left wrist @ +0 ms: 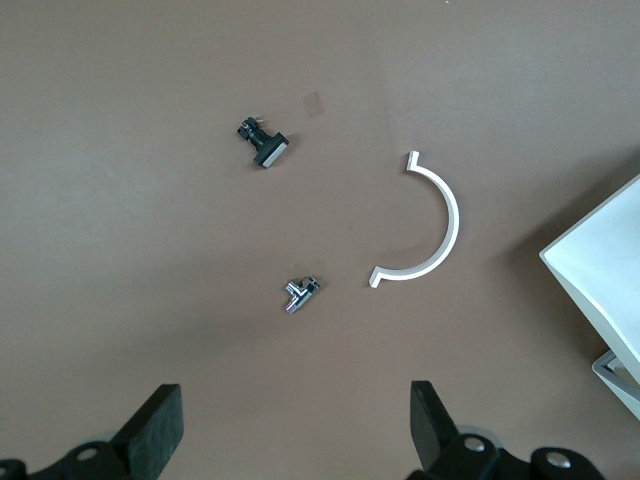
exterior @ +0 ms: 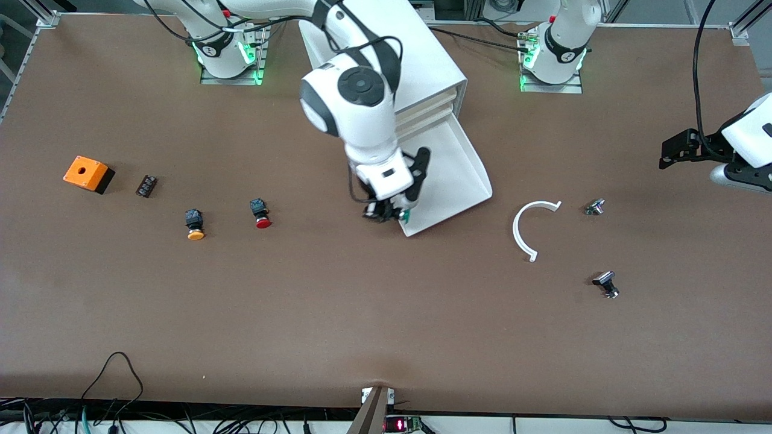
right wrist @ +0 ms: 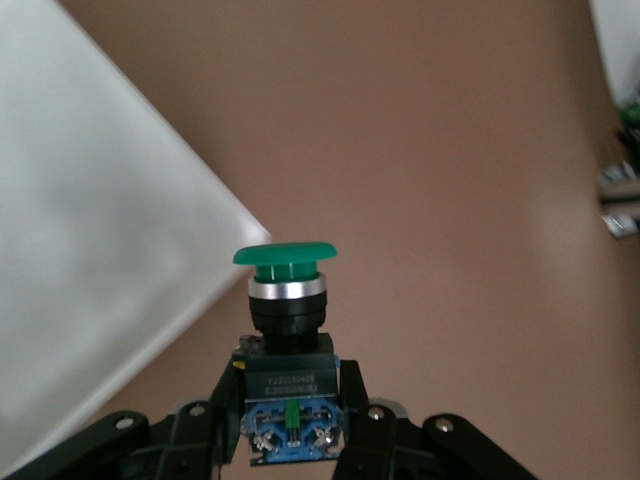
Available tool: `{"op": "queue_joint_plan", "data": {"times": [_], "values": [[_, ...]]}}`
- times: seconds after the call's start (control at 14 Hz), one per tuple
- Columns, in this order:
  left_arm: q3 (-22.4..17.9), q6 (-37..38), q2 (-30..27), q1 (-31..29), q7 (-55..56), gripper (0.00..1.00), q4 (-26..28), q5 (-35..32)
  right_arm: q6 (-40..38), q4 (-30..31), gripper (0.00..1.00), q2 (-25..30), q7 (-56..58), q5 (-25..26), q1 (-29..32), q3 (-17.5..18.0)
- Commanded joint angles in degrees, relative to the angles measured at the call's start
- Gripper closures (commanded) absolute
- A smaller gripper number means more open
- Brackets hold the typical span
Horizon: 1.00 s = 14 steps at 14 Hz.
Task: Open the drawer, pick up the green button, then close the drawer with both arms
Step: 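Close the right gripper on the green button and lift it out, then carry the green button with the right gripper beside the red button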
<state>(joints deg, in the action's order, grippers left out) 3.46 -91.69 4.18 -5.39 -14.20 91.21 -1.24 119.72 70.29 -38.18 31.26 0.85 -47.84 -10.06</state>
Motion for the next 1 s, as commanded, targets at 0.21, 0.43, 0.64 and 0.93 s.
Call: {"op": "queue_joint_plan", "data": {"times": [0.21, 0.43, 0.64, 0.93], "values": [[-0.1, 1.3, 0.6, -0.2, 2.4, 0.0, -1.9, 1.5, -0.6, 2.5, 0.72, -0.1, -2.3, 0.6, 0.8, -8.4], [-0.2, 1.2, 1.3, -0.2, 5.1, 0.0, -2.4, 1.8, 0.2, 4.1, 0.72, -0.7, -1.6, 0.3, 6.4, -8.7], [-0.2, 1.3, 1.8, -0.1, 7.4, 0.0, -3.1, 1.8, 2.6, 4.3, 0.72, -3.0, 1.9, 0.2, 11.7, -8.6], [-0.3, 1.4, 2.1, -0.2, 11.3, 0.0, -3.1, 2.7, 8.5, 9.0, 0.72, -4.4, 19.8, -1.3, 16.3, -7.7]]}}
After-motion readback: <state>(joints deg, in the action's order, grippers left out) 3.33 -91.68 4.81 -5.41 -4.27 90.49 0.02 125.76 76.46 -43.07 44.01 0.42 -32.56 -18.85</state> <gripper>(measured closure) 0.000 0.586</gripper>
